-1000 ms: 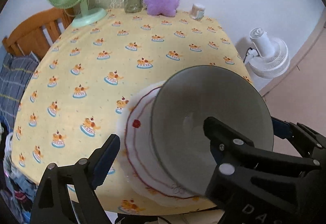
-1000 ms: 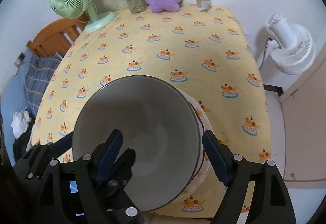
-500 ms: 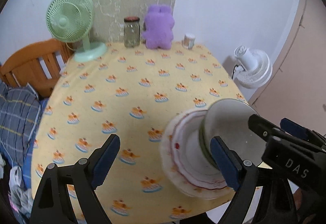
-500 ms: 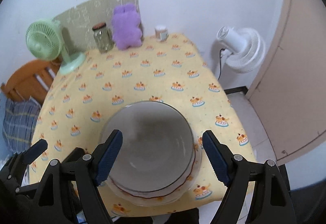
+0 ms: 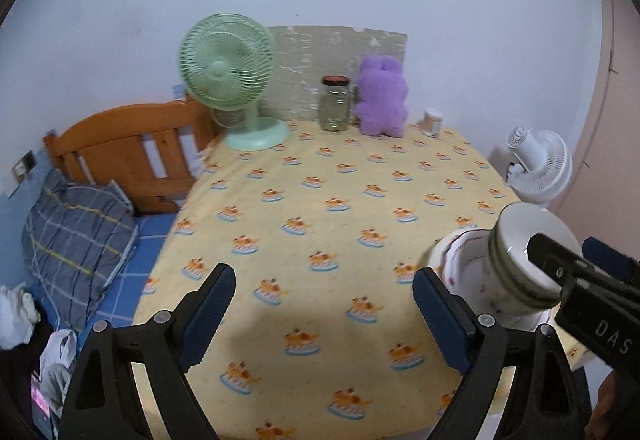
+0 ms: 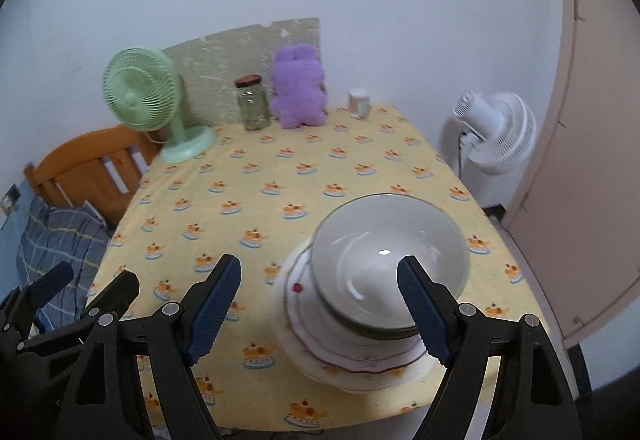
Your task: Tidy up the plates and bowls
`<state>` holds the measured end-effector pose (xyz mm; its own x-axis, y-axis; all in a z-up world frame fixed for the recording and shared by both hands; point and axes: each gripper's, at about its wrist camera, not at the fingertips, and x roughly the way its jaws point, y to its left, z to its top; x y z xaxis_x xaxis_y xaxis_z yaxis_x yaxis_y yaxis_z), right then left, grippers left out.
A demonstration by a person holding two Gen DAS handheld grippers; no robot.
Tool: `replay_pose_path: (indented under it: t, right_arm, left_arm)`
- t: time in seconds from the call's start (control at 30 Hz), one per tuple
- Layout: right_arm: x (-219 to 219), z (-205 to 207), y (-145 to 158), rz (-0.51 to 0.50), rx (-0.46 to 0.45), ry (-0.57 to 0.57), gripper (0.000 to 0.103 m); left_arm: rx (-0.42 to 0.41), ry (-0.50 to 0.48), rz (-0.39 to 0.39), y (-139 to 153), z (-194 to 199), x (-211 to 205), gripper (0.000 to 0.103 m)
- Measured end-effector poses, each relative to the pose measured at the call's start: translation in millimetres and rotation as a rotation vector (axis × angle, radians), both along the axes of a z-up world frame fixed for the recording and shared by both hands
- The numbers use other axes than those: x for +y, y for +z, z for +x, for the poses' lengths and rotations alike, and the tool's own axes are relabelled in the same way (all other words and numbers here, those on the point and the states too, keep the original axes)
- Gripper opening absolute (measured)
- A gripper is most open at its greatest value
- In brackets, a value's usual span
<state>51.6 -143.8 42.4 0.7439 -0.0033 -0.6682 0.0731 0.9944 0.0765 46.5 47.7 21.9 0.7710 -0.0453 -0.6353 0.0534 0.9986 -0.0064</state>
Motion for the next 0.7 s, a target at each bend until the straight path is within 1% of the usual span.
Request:
replay_pose_path:
  t: [0.1, 0.23, 0.3, 0.53, 0.7]
  right_arm:
    - [10, -13, -10, -0.002, -0.031, 0.016, 0.083]
    - [21, -31, -23, -0.01, -0.042, 0.049, 0.083]
    - [24, -41, -29, -0.018, -0.05, 0.048, 0.083]
    - [26, -68, -45, -0.015, -0.078, 0.045, 0.083]
    - [28, -77, -48, -0.018, -0.1, 0.04, 0.084]
  left_arm:
    - [-0.023, 0.014, 0.014, -9, -15, 6, 0.092]
    - [-0.058, 0.045, 0.006, -17, -36, 14, 0.094]
    - [-0.071, 0.045, 0.004, -21, -46, 16, 0.094]
    - [-0.082, 0.045, 0.001, -37, -69, 20, 0.097]
    - [-0.093, 0.051, -0.012, -40, -78, 23, 0.098]
